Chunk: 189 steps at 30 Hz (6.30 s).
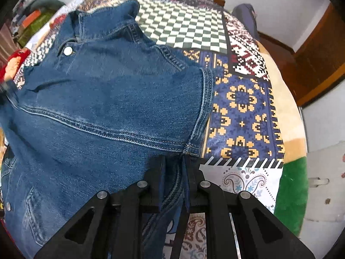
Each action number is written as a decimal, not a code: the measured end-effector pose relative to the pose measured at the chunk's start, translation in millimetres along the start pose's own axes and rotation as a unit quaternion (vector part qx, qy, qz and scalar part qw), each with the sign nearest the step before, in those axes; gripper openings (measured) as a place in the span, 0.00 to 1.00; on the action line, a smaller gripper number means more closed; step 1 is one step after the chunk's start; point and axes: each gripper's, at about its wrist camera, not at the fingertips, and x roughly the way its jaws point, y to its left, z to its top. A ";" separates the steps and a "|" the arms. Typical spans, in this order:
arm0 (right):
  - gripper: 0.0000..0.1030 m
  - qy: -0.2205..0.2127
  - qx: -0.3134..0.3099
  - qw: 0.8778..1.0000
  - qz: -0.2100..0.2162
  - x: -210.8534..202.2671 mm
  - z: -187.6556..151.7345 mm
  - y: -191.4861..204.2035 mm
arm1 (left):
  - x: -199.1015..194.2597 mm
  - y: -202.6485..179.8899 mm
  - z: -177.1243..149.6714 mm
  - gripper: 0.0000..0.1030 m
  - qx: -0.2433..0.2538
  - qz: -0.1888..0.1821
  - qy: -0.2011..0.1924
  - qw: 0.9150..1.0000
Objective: Fold large clothes
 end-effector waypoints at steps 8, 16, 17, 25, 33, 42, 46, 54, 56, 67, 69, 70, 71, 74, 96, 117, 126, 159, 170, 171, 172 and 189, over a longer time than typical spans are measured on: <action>0.93 -0.027 0.026 0.997 -0.074 -4.5 -12.1 -20.4 | 19.9 23.9 -36.2 0.67 -0.017 0.013 0.032 0.999; 0.92 -0.029 0.043 0.998 -0.040 -20.2 -11.1 -28.1 | 0.6 32.7 -33.8 0.85 -0.003 0.027 0.045 0.999; 0.92 -0.034 0.043 0.998 -0.033 -23.8 -9.8 -27.7 | -4.3 32.8 -31.2 0.85 -0.004 0.030 0.039 0.999; 0.92 -0.067 0.085 0.992 0.068 -39.6 19.2 -30.0 | -17.6 40.9 10.5 0.91 -0.005 0.028 0.011 1.000; 0.74 -0.038 0.138 0.982 0.126 -6.4 46.2 -46.6 | 42.0 66.3 43.9 0.91 -0.069 -0.024 0.054 0.996; 0.50 -0.011 0.159 0.973 0.167 37.1 55.6 -52.1 | 99.7 75.6 62.4 0.75 -0.101 -0.056 0.084 0.990; 0.30 -0.022 0.146 0.977 0.151 41.1 61.9 -47.1 | 106.2 73.0 68.5 0.58 -0.110 -0.076 0.066 0.989; 0.11 -0.060 0.085 0.987 0.119 30.0 83.8 -35.8 | 103.6 65.8 73.7 0.24 -0.124 -0.106 0.063 0.985; 0.10 -0.073 0.070 0.989 0.109 23.2 95.9 -31.0 | 94.5 66.7 79.0 0.18 -0.126 -0.105 0.050 0.985; 0.10 -0.086 0.005 0.996 0.032 42.8 182.5 -4.4 | 64.2 79.1 115.8 0.12 -0.097 -0.051 0.009 0.994; 0.11 -0.068 -0.002 0.998 0.018 60.8 188.2 -2.8 | 67.4 76.9 115.2 0.12 -0.081 -0.034 0.016 0.996; 0.11 -0.062 -0.006 0.998 0.010 67.6 187.8 -2.0 | 68.2 75.9 113.1 0.12 -0.073 -0.029 0.017 0.997; 0.11 -0.058 -0.013 0.998 0.000 74.7 186.8 -1.9 | 70.7 75.0 109.9 0.12 -0.065 -0.023 0.023 0.997; 0.20 -0.072 -0.032 0.997 -0.017 82.9 180.1 -3.5 | 83.8 70.6 102.3 0.32 -0.054 -0.009 0.035 0.998; 0.96 -0.173 -0.018 0.985 -0.011 -72.1 141.9 -12.3 | -6.0 35.4 105.3 0.61 -0.013 0.040 -0.032 0.999; 0.96 -0.132 0.035 0.983 0.123 -158.5 -41.1 -2.2 | -149.2 14.2 -47.8 0.95 -0.044 -0.038 -0.060 0.997; 0.96 -0.096 0.065 0.990 0.085 -130.7 -124.5 -17.4 | -133.3 27.1 -138.5 0.95 -0.110 -0.042 0.006 0.993; 0.14 -0.120 0.045 0.979 0.159 -112.0 -147.6 13.9 | -131.9 7.3 -169.1 0.13 -0.125 -0.088 -0.025 0.988; 0.11 -0.181 0.010 0.967 0.180 -145.0 -67.4 21.6 | -162.3 -6.9 -86.7 0.12 -0.051 -0.081 -0.103 0.990; 0.11 -0.190 0.006 0.966 0.176 -147.9 -56.9 23.2 | -162.1 -6.3 -79.9 0.12 -0.047 -0.081 -0.107 0.990; 0.11 -0.199 0.004 0.965 0.172 -150.0 -49.2 24.8 | -161.1 -5.6 -70.9 0.12 -0.042 -0.079 -0.112 0.990; 0.11 -0.206 0.035 0.967 0.144 -98.4 134.8 25.3 | -80.8 38.7 66.6 0.04 -0.066 -0.046 -0.137 0.987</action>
